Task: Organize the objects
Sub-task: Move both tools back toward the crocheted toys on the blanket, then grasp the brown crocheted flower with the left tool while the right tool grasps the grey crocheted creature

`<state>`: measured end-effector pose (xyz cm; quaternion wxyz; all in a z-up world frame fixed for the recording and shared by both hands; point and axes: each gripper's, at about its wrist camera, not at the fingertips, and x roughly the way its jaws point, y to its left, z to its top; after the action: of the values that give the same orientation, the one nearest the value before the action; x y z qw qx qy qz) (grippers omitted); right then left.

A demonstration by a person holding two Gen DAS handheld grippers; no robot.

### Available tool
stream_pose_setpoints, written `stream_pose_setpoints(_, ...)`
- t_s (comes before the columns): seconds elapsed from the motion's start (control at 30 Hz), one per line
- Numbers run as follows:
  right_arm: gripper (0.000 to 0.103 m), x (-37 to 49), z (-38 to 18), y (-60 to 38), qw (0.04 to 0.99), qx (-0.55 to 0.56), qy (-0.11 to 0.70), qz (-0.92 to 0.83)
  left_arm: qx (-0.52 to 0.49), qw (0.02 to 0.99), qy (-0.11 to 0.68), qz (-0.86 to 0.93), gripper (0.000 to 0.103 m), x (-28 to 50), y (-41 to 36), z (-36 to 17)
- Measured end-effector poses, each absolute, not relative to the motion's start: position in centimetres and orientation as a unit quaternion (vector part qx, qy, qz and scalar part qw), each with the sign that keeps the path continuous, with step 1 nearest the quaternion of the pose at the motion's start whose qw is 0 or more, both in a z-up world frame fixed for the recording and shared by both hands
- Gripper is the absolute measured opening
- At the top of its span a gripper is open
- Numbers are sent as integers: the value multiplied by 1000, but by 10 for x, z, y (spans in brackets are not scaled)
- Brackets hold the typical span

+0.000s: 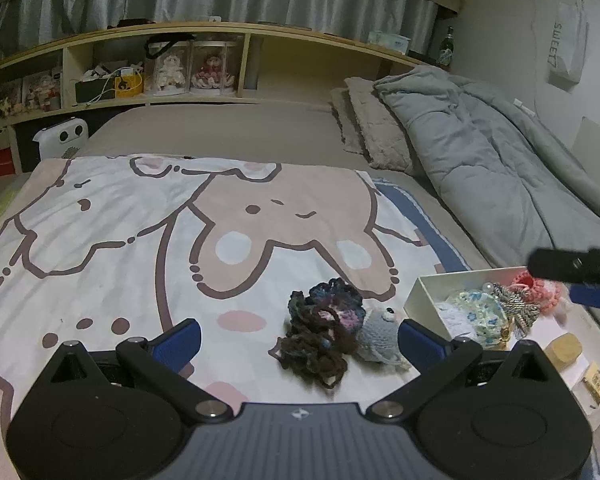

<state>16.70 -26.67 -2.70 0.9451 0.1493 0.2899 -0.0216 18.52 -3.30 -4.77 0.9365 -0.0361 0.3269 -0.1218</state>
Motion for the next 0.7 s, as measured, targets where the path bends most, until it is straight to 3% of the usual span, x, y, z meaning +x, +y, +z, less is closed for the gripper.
stream_pose_setpoints(0.43, 102, 210, -57, -243, 953, 97, 283, 36, -29, 924, 349, -150, 103, 209, -37, -91)
stream_pose_setpoints(0.5, 96, 211, -64, -244, 953, 86, 287, 48, -35, 923, 350, -155, 103, 211, -36, -99)
stream_pose_setpoints(0.57, 81, 213, -70, -243, 953, 60, 291, 61, -30, 925, 341, -163, 101, 212, -38, -103)
stream_pose_setpoints(0.7, 75, 214, -77, -236, 952, 8, 290, 93, -7, 926, 330, -184, 93, 214, -45, -109)
